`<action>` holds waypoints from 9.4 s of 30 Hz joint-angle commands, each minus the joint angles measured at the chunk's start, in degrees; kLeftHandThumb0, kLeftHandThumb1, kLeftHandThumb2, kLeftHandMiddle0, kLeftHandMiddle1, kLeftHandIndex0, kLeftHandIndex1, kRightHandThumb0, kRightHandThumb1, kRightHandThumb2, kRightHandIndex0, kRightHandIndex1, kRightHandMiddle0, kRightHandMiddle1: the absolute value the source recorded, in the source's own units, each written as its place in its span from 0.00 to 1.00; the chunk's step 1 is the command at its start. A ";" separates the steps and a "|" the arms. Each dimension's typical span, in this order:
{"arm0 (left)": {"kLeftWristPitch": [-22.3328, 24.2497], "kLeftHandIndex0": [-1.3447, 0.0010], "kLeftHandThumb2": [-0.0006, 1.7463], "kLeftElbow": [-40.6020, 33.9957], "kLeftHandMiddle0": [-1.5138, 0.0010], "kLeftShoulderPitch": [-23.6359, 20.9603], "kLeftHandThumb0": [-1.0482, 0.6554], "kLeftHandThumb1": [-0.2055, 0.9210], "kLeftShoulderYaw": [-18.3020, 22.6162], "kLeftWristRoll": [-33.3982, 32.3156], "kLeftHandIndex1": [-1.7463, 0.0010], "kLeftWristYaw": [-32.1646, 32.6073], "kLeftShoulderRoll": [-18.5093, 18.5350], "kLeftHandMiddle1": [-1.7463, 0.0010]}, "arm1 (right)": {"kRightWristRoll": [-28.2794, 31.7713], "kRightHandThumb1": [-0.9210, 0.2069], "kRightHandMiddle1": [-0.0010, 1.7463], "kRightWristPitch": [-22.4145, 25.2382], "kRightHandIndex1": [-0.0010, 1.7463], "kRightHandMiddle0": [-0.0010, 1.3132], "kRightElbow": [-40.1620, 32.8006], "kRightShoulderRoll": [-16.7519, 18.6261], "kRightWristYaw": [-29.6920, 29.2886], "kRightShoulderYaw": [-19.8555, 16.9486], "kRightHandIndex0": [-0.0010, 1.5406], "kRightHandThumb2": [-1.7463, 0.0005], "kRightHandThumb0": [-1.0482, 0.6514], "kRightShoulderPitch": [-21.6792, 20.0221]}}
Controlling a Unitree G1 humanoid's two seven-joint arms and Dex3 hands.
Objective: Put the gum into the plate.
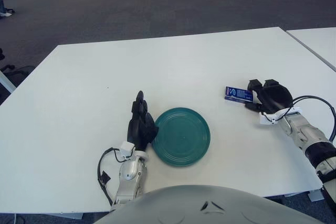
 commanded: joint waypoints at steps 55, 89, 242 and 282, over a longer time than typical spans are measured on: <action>3.05 1.00 0.50 3.30 0.95 2.29 0.00 1.00 0.40 -1.31 0.83 0.17 -2.82 1.00 | 0.50 0.17 1.00 2.10 1.00 0.24 -33.43 3.03 11.95 -5.68 0.32 0.55 0.39 0.40; 2.51 1.00 0.50 5.08 0.96 1.16 0.01 1.00 1.23 -4.24 0.85 -1.13 -3.28 1.00 | 2.04 0.21 1.00 -4.63 1.00 0.26 -50.92 10.03 22.99 -4.41 0.31 0.52 0.39 8.65; 1.95 1.00 0.60 2.58 0.97 5.01 0.00 1.00 1.45 -5.53 0.85 -1.66 -1.98 1.00 | 65.86 0.00 0.23 30.70 0.01 0.00 -31.31 43.77 35.58 -24.65 0.13 0.42 0.02 20.40; 5.54 1.00 0.11 -2.01 1.00 7.17 0.09 0.99 0.94 -1.85 1.00 -1.72 -1.23 1.00 | 59.45 0.37 0.35 12.28 0.00 0.00 -21.97 41.70 39.57 -20.23 0.15 0.66 0.30 21.54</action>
